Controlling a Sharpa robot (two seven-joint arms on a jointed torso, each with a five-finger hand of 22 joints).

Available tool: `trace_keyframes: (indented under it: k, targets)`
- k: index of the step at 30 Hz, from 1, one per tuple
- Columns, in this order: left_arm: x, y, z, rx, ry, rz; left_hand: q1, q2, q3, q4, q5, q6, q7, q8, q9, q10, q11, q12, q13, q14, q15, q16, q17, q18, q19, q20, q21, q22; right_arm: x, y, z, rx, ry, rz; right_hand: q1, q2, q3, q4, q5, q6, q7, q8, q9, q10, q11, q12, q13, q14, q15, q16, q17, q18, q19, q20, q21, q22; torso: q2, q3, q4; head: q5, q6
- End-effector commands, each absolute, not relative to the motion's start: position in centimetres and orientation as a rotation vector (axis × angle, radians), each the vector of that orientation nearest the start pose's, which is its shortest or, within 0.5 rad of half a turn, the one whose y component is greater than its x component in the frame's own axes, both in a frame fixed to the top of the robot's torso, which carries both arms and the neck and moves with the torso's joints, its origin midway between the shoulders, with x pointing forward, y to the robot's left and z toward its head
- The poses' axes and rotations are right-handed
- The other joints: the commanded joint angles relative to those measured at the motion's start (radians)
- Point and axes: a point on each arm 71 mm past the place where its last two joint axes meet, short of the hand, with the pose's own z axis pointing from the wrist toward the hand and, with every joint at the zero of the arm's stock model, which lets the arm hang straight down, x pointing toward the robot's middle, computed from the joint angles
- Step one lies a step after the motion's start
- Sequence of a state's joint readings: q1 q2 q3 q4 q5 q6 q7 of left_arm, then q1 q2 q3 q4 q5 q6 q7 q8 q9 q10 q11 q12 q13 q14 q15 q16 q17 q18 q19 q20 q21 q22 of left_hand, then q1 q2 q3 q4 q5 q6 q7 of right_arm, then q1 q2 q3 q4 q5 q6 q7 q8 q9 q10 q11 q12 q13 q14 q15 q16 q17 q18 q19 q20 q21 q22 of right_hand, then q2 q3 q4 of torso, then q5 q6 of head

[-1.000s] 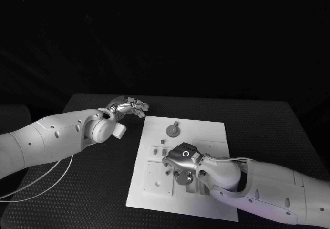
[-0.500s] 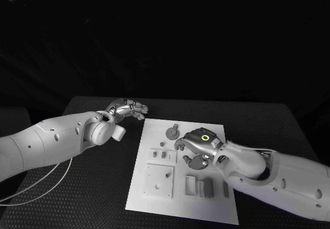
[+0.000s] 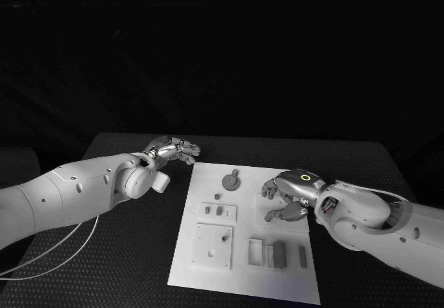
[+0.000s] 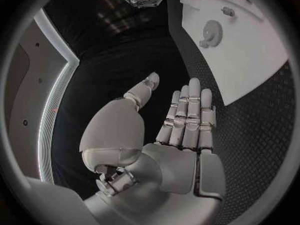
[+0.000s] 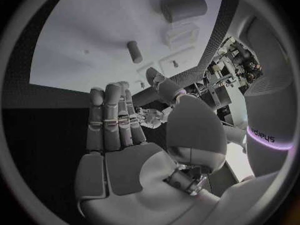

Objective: Assemble the parts on the task board

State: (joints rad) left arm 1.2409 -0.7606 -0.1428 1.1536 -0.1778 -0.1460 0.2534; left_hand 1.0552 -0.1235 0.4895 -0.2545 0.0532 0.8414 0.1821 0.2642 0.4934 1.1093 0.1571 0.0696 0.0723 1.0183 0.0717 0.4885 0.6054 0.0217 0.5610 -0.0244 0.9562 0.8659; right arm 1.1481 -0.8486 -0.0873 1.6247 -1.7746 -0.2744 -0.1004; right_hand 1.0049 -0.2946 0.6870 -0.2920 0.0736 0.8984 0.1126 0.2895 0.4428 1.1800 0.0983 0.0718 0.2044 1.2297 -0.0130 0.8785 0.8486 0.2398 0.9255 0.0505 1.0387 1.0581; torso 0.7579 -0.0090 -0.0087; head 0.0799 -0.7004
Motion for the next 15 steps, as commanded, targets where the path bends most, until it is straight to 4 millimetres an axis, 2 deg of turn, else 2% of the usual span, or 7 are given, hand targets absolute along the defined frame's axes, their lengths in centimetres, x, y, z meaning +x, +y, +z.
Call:
trace_keyframes:
  k: [1,8,11,15]
  targets:
    - [54.0,27.4,-21.8,-0.998,1.62,-1.26,-0.004,0.005,-0.005,0.0,-0.001,-0.002,0.001,0.006,-0.001,0.008,-0.001,0.004,0.001,0.005,0.0,-0.006,0.001,0.02,0.006,-0.002,-0.005,0.0,44.0,-16.8,-22.7,-0.557,1.734,0.606,-0.012,0.001,-0.036,0.001,0.008,-0.012,-0.004,-0.007,-0.002,-0.024,0.008,-0.005,-0.009,-0.014,0.007,-0.005,0.003,0.022,-0.013,0.003,-0.008,0.002,0.0,0.0004,-0.0011,-0.001,0.001]
    - [54.0,27.5,-21.9,-0.999,1.622,-1.26,-0.005,0.005,-0.005,0.0,-0.001,-0.002,0.001,0.006,-0.001,0.007,-0.001,0.004,0.001,0.005,0.0,-0.006,0.002,0.02,0.006,-0.003,-0.005,0.001,43.8,-16.6,-24.0,-0.585,1.749,0.589,-0.01,0.005,-0.059,0.002,0.015,-0.018,-0.006,-0.006,-0.004,-0.032,0.011,-0.002,-0.017,-0.019,0.009,-0.003,0.006,0.022,-0.017,0.006,-0.009,0.002,0.002,0.0007,0.001,-0.002,0.0]
    - [54.0,27.5,-21.9,-0.999,1.623,-1.261,-0.005,0.005,-0.005,0.0,-0.001,-0.003,0.001,0.006,-0.001,0.007,-0.001,0.003,0.001,0.005,0.0,-0.006,0.002,0.02,0.006,-0.003,-0.005,0.001,43.8,-16.6,-24.4,-0.605,1.756,0.574,0.014,0.009,-0.045,0.005,-0.008,-0.013,-0.005,-0.002,-0.004,-0.025,0.008,0.005,-0.019,-0.019,0.007,-0.001,0.007,0.022,-0.014,0.005,-0.01,0.001,0.002,-0.0001,0.0032,-0.003,-0.001]
    - [54.0,27.6,-21.9,-1.001,1.623,-1.259,-0.005,0.006,-0.005,0.0,-0.001,-0.003,0.001,0.006,-0.001,0.007,-0.001,0.003,0.001,0.005,0.0,-0.006,0.002,0.02,0.006,-0.003,-0.005,0.001,43.7,-16.5,-24.8,-0.618,1.769,0.572,0.029,0.014,-0.027,0.007,-0.017,-0.001,0.002,0.006,-0.003,-0.005,0.002,0.016,-0.018,-0.017,0.001,0.0,0.008,0.022,-0.011,0.005,-0.01,0.001,0.002,-0.0012,0.0041,-0.003,-0.005]
